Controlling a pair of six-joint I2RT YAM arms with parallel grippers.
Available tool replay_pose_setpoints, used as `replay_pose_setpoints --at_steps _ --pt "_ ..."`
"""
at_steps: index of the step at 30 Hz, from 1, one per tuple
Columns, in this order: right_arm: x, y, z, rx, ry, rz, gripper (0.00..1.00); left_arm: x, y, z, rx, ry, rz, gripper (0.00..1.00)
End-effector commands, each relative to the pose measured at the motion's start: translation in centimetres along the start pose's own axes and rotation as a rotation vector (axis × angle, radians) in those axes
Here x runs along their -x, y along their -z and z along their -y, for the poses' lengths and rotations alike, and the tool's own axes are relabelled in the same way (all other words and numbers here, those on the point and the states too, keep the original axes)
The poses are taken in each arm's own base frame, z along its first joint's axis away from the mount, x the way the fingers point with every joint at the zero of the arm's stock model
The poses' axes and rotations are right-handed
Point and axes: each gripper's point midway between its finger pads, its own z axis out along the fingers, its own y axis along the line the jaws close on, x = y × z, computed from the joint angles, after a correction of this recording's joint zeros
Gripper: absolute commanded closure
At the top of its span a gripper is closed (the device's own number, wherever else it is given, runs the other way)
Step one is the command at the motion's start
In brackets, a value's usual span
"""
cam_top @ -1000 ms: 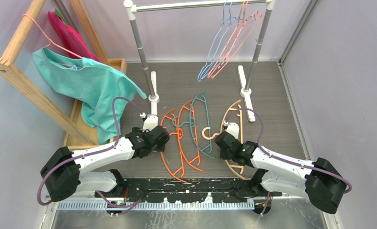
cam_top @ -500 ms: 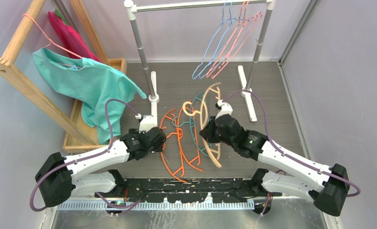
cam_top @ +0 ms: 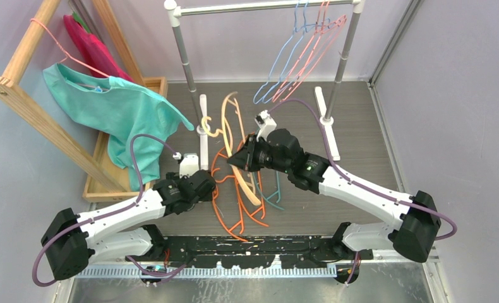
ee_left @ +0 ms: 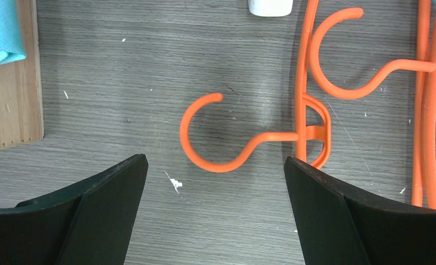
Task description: Organize the hangers
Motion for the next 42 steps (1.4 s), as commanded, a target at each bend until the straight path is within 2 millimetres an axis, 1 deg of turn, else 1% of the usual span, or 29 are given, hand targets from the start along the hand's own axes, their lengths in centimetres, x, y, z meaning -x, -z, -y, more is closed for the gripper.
replay_pose_setpoints --at_steps 1,5,8,9,11,13,18,20,21,22,28,32,39,41,42 --pt "8.7 1.8 -9.6 0.277 0.046 0.251 0.99 0.9 0.1 -0.2 0.010 0.036 0.040 0.02" --pt "11.8 1.5 -12.7 0.358 0.047 0.331 0.99 0.8 0.0 -0.3 0.023 0.026 0.034 0.02" --pt "13.4 0.9 -14.8 0.417 0.044 0.362 0.99 0.7 -0.1 -0.3 0.026 0.023 0.031 0.02" --pt "14.2 1.0 -15.9 0.446 0.051 0.373 0.99 0.7 -0.1 -0.3 0.026 0.025 0.032 0.02" --pt "15.1 0.4 -16.9 0.465 0.062 0.387 0.99 0.6 -0.1 -0.4 0.024 0.027 0.034 0.02" --pt "17.0 0.6 -18.4 0.492 0.078 0.436 0.99 0.7 0.0 -0.4 0.018 0.031 0.038 0.02" --pt "20.4 0.4 -20.7 0.511 0.123 0.520 0.99 0.7 0.2 -0.6 0.008 0.041 0.047 0.02" --pt "21.8 0.2 -20.9 0.506 0.126 0.551 0.99 0.7 0.2 -0.6 0.003 0.047 0.050 0.02" --pt "22.2 -0.3 -20.8 0.504 0.122 0.558 0.99 0.7 0.3 -0.6 0.002 0.048 0.049 0.02" --pt "22.9 -0.4 -20.9 0.507 0.119 0.567 0.99 0.7 0.3 -0.6 -0.001 0.049 0.049 0.02" --pt "25.7 -2.3 -20.0 0.515 0.076 0.602 0.99 0.7 0.5 -0.7 -0.007 0.058 0.054 0.02" --pt "26.9 -3.0 -19.0 0.540 0.036 0.621 0.99 0.8 0.6 -0.9 -0.007 0.060 0.058 0.02" --pt "28.8 -3.1 -18.0 0.598 0.004 0.655 0.99 1.1 0.9 -1.2 -0.005 0.055 0.070 0.02" --pt "29.2 -3.6 -17.6 0.589 -0.009 0.650 0.99 1.3 1.0 -1.2 -0.007 0.055 0.076 0.02" --pt "29.3 -4.3 -17.0 0.573 -0.017 0.642 0.99 1.4 1.1 -1.2 -0.008 0.056 0.079 0.02"
